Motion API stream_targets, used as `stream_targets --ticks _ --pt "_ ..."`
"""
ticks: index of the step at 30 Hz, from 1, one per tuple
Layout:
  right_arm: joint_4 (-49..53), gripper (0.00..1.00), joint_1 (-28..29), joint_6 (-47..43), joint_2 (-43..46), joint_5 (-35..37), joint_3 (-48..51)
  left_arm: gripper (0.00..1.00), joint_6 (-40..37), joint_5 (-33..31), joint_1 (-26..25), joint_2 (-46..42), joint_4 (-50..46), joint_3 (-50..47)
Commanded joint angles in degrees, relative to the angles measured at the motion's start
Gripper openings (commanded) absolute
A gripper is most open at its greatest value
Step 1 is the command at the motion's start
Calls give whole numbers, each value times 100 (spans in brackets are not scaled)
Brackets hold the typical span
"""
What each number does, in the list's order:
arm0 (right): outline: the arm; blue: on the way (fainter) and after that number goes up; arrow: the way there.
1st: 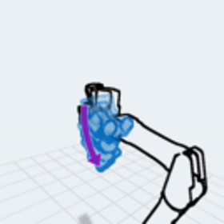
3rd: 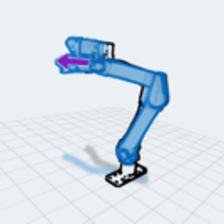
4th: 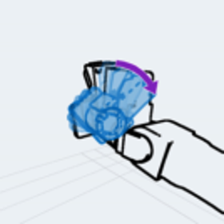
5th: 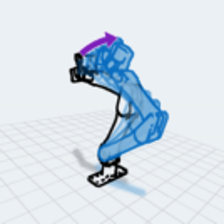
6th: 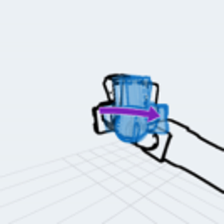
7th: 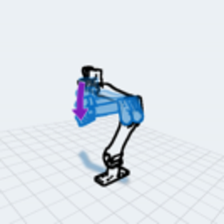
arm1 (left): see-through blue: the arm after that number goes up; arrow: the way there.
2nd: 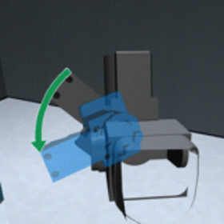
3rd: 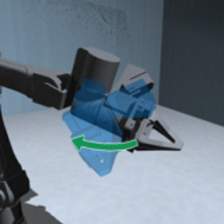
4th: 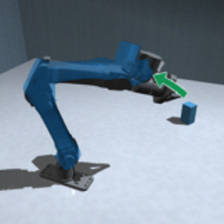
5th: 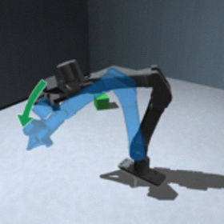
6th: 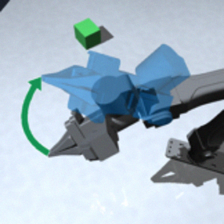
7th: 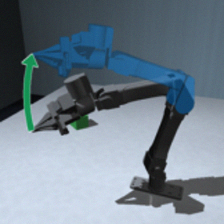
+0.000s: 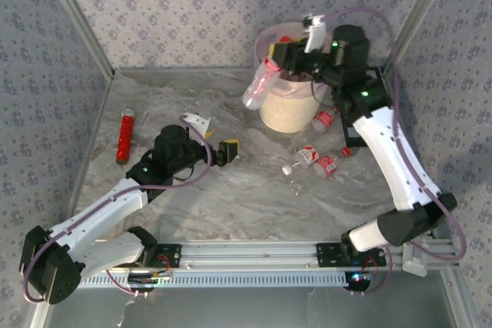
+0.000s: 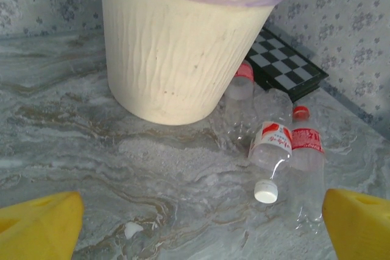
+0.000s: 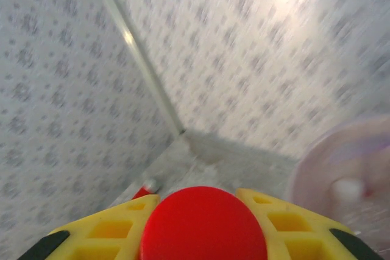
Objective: Put the plastic bottles in the bin
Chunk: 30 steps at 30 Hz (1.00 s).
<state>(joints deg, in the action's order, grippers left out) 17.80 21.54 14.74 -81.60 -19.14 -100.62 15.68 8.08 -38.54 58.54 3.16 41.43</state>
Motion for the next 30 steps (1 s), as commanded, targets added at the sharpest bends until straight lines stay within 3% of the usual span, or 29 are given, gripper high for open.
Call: stream_targets --ticks 1,6,15,30 --pt "-335 3 -487 -723 188 596 -202 100 82 -64 -10 162 -168 101" --pt "-440 0 -1114 -1063 -388 1291 -771 100 181 -67 -119 305 -190 67" --pt "143 0 -1264 -1556 -1956 1799 -1863 100 102 -490 -229 72 -743 47" --pt "-157 0 -1073 -1403 -2938 2187 -626 100 49 -675 -248 -62 -1001 140"
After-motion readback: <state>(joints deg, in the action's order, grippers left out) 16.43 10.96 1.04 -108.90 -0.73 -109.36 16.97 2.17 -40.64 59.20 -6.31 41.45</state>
